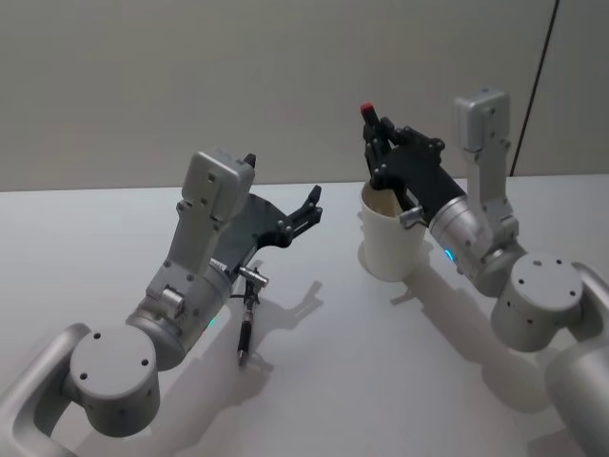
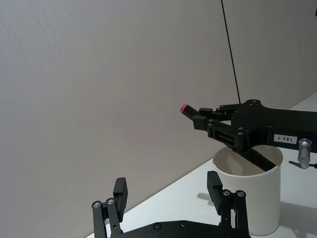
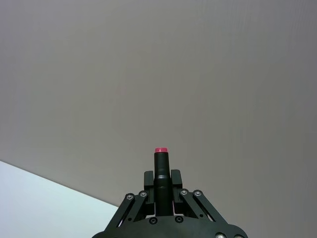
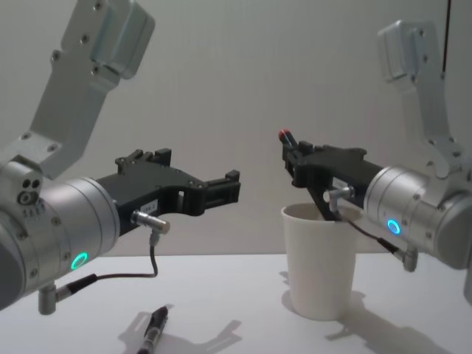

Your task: Place the pen into the pen holder.

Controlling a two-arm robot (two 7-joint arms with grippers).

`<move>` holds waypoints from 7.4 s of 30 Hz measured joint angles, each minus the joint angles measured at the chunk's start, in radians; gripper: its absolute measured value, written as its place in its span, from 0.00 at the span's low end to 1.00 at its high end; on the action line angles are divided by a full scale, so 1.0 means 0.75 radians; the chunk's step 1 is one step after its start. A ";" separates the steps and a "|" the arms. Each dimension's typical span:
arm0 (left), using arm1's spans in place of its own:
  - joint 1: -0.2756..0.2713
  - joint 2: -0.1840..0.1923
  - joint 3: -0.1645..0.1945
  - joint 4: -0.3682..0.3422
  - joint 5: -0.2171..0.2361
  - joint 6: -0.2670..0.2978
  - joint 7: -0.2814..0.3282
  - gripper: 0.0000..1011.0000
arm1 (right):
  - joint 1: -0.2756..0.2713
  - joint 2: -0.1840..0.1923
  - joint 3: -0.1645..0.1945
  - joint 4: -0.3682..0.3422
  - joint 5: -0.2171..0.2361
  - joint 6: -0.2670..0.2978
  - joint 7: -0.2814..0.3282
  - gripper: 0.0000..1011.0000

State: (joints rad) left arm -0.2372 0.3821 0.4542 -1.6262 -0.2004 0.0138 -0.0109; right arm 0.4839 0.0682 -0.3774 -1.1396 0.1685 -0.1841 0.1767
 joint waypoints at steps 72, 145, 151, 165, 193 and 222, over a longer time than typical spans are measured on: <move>0.000 0.000 0.000 0.000 0.000 0.000 0.000 0.99 | -0.129 0.202 0.153 -0.367 0.091 0.216 0.081 0.99; 0.000 0.000 0.000 0.000 0.000 0.000 0.000 0.99 | -0.137 0.284 0.210 -0.344 0.065 0.531 0.132 0.99; 0.000 0.000 0.000 0.000 0.000 0.000 0.000 0.99 | -0.137 0.284 0.210 -0.344 0.066 0.531 0.132 0.99; -0.003 -0.002 -0.016 -0.012 -0.031 0.070 0.020 0.99 | -0.137 0.284 0.210 -0.345 0.066 0.531 0.132 0.99; -0.052 -0.030 -0.054 0.001 -0.151 0.358 -0.043 0.99 | -0.137 0.284 0.210 -0.345 0.065 0.531 0.132 0.99; 0.153 0.069 -0.070 -0.222 -0.334 0.636 0.083 0.99 | -0.137 0.284 0.210 -0.345 0.065 0.531 0.132 0.99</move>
State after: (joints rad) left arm -0.1227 0.4335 0.4020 -1.7927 -0.4507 0.4911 0.0516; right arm 0.3810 0.2812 -0.2198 -1.3980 0.2176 0.2144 0.2757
